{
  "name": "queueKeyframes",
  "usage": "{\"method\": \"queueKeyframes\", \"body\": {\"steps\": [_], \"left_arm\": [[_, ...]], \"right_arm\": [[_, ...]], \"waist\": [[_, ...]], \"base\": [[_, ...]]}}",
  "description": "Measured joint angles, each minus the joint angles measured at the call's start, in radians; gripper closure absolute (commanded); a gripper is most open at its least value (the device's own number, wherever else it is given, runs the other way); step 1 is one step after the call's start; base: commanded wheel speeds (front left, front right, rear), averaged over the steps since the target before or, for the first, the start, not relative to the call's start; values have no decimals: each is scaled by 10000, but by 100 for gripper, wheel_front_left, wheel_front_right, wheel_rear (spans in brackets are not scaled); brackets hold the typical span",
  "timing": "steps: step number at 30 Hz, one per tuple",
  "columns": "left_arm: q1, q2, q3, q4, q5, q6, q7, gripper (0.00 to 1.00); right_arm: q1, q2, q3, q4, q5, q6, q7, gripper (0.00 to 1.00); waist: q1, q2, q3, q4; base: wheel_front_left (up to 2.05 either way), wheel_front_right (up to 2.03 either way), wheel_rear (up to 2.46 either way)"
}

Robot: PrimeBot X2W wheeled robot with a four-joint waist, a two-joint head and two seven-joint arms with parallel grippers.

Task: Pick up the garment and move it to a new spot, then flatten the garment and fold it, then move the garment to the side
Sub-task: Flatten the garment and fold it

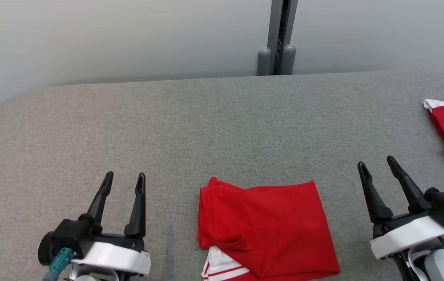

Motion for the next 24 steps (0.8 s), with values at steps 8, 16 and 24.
{"method": "queueKeyframes", "body": {"steps": [8, 16, 24], "left_arm": [[34, 0, -105, -38, 71, 35, 0, 0], [51, -2, -228, -48, 58, 38, 0, 0], [18, 0, -339, -38, 36, 38, 0, 0]], "right_arm": [[376, 612, -738, -376, -1162, 2, -31, 0], [427, 654, -800, -380, -1394, 2, -31, 0], [415, 428, 136, -209, -1300, 0, -33, 100]], "waist": [[0, 0, 40, -20], [0, 0, 62, 90], [0, 0, 235, 281]], "base": [[0, 0, 0], [0, 0, 0], [0, 0, 0]]}}
